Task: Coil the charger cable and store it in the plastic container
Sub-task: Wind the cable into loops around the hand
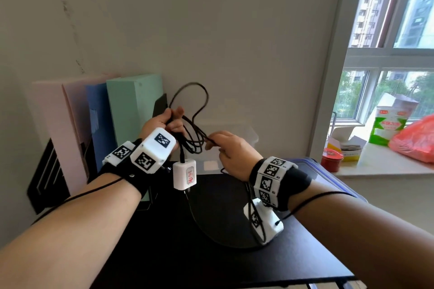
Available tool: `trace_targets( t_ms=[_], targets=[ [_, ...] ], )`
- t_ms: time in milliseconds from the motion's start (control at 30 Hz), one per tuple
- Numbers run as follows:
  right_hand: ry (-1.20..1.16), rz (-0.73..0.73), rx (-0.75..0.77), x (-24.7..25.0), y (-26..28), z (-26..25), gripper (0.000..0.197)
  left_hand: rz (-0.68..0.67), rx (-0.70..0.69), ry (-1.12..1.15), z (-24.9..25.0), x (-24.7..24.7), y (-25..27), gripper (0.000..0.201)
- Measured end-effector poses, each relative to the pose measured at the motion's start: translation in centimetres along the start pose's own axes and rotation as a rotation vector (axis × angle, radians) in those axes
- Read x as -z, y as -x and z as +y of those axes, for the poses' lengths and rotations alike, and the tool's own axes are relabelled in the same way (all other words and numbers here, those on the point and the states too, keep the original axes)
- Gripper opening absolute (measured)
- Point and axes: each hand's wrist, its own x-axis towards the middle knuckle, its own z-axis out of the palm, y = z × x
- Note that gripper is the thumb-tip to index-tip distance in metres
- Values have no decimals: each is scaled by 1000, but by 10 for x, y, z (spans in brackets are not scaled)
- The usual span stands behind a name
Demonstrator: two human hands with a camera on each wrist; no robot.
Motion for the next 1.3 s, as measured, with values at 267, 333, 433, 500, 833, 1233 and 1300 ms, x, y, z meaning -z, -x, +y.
trace_targets(
  t_ms=[267,333,433,500,833,1233,1300],
  targets=[
    [327,-423,84,-5,0,-29,24,35,-24,-307,-15,-13,9,36],
    [356,-223,141,-9,-1,-32,22,75,-2,-418,-19,-14,8,41],
    [427,196,278,-15,-2,-23,51,170,-59,-672,-21,-12,9,42],
    [500,290,328,-13,-2,-19,71,171,-77,-772,-20,-10,9,27],
    [-89,59,-324,-6,-12,0,23,-113,134,-77,-1,1,8,26],
    [138,-192,-168,-13,-2,-36,42,44,-218,-454,-22,-21,11,24],
    [37,-90,-174,-19,1,-36,43,61,-263,-418,-22,-23,11,23]
  ],
)
